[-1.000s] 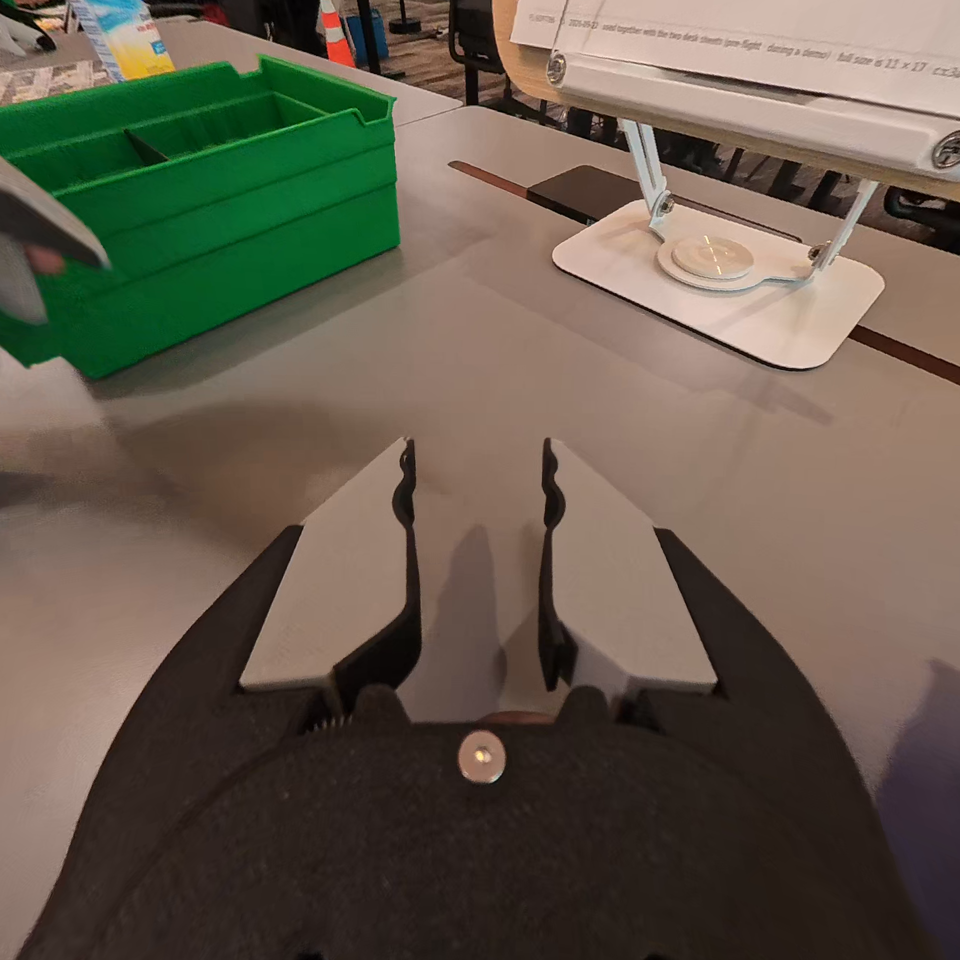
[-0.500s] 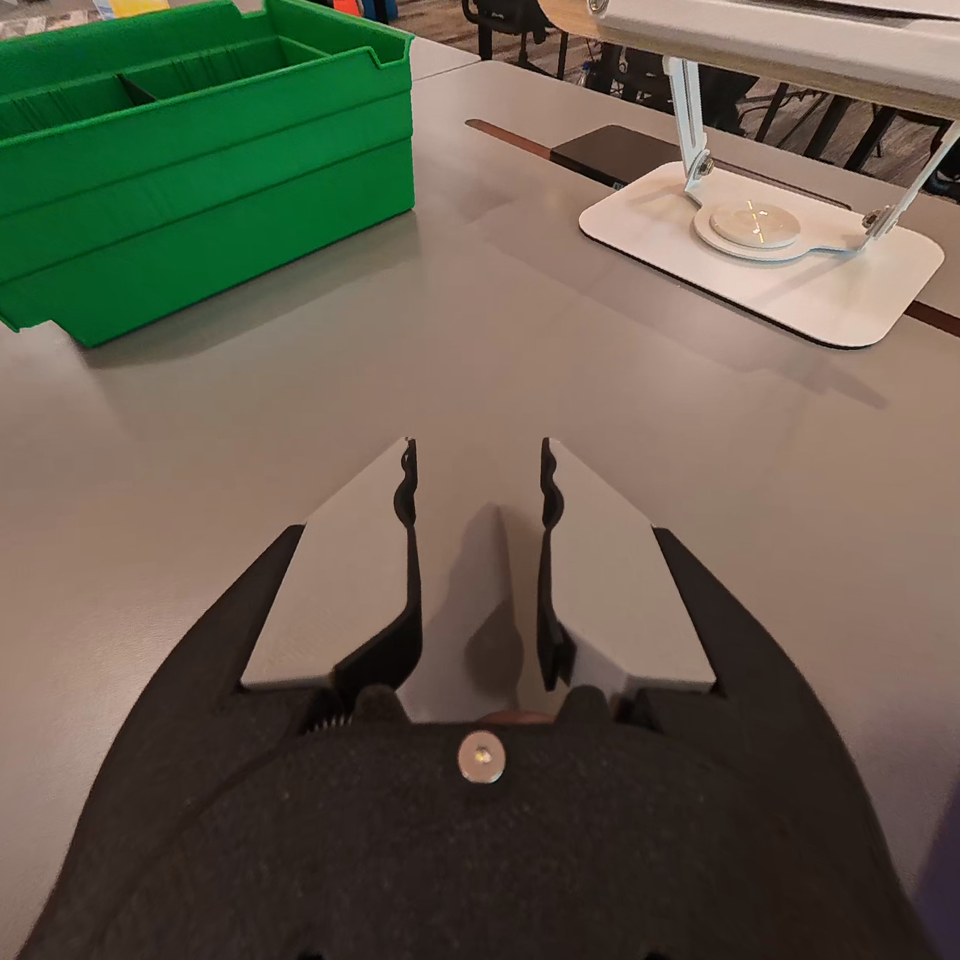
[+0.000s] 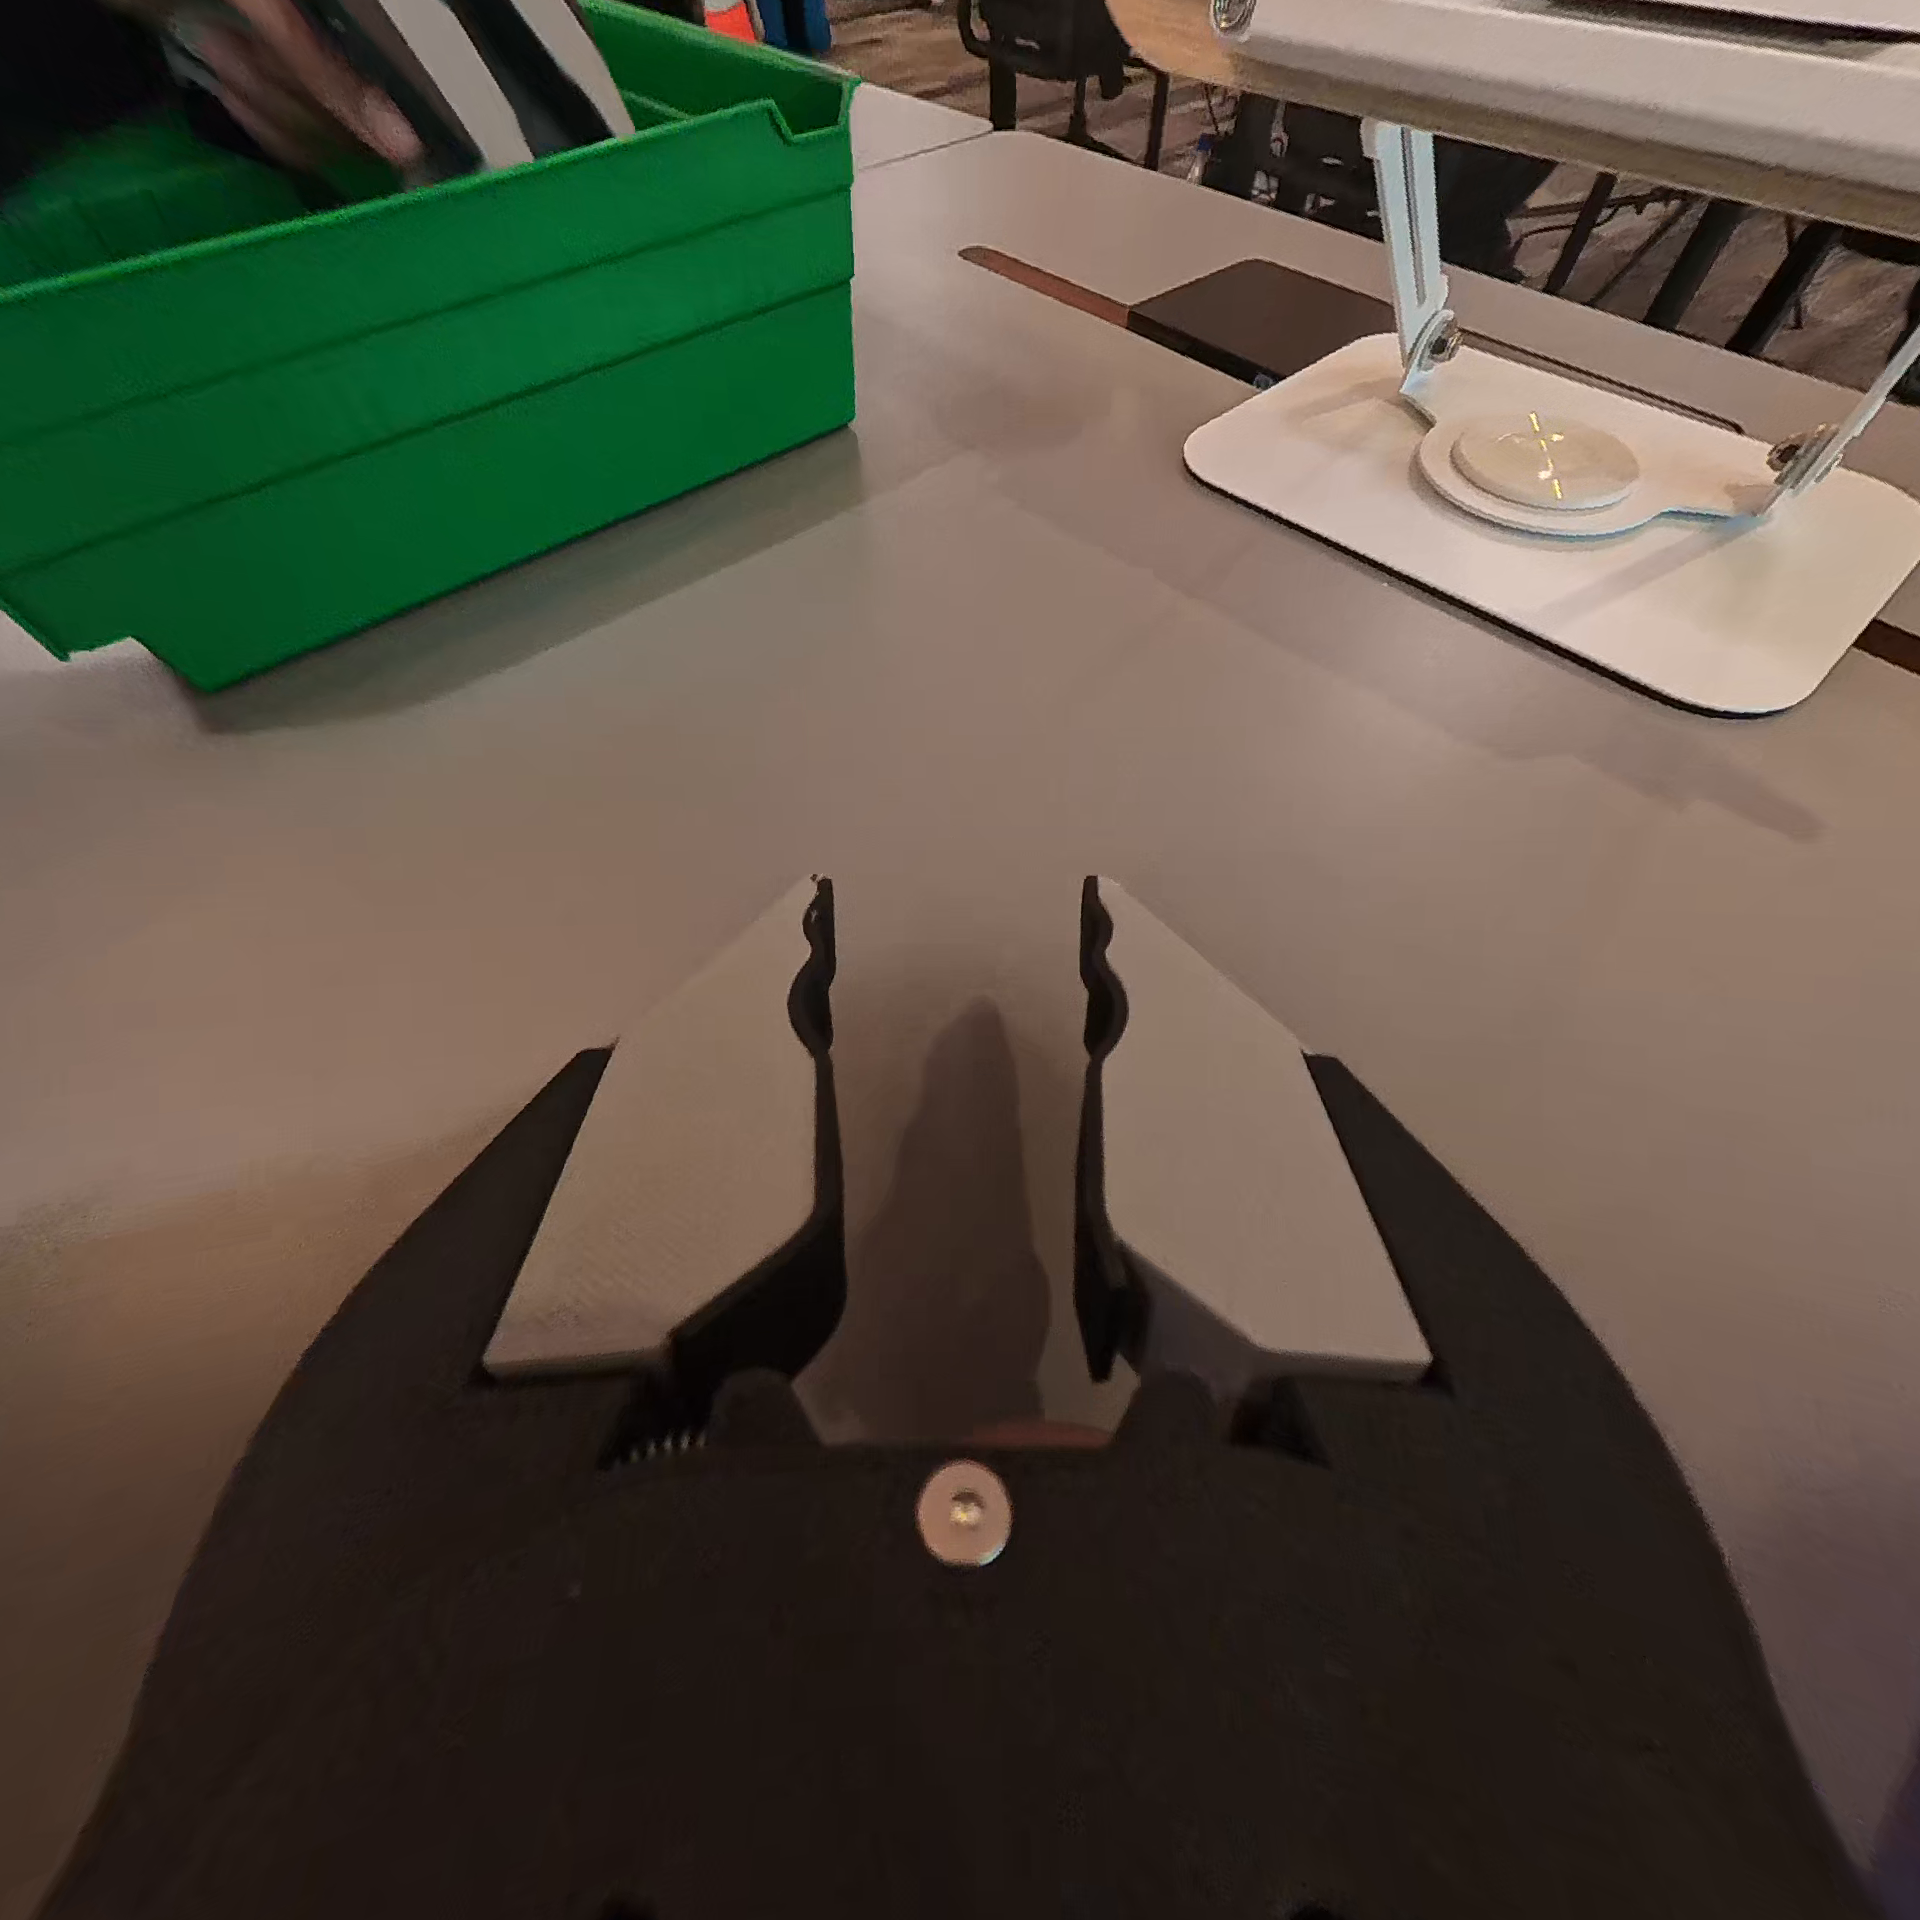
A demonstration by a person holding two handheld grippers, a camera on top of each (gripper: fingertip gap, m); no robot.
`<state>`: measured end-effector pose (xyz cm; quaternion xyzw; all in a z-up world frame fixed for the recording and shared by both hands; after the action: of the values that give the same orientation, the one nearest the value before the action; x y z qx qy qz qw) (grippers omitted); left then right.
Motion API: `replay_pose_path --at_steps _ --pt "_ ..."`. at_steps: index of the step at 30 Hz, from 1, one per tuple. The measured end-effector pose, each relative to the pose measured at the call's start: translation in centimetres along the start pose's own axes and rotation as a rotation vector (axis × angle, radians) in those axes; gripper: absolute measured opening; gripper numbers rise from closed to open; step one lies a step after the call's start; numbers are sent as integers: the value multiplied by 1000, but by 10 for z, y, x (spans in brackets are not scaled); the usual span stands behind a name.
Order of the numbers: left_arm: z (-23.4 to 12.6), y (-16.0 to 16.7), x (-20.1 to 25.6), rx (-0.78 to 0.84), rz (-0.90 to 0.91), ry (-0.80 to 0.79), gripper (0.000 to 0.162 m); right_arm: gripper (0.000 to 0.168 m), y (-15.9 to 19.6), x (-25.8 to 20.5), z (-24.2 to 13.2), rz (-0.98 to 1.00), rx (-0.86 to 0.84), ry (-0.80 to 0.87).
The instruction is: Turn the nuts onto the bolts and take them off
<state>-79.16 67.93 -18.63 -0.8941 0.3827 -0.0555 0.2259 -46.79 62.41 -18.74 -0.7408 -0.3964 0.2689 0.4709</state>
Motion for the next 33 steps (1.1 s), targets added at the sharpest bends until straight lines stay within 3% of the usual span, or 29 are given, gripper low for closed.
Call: replay_pose_path --at_steps 7,9,10,17,19,28,33 --pt "27 -4 3 -125 -14 79 50 44 1 -5 1 8 -9 -35" --pt "31 -6 8 -142 -14 114 39 44 1 -8 0 -9 -12 -41" --pt "33 -7 9 -151 -19 121 25 43 0 -11 0 -15 -9 -46" --pt "36 -6 3 -179 -2 15 20 43 -9 -25 -6 -35 27 -79" --pt "30 -5 -1 -175 -15 -18 5 42 -11 -27 -7 -41 36 -83" --pt "-9 0 -14 -97 -67 -141 5 42 -13 -34 -8 -84 34 -81" --pt "-50 -10 -20 25 -90 -241 5 42 -10 -36 -5 -61 26 -102"
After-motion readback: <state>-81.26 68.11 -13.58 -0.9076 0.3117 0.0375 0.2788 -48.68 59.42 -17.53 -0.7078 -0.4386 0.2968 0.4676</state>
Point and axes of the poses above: each gripper's, where its closed fingertips meet, z out along the fingers, y out of its underside, x = y × z across the jaws, the point moved 3 cm from there along -z, back along the fingers, and after that the axes turned 1 degree about y, right-handed, at the moved point
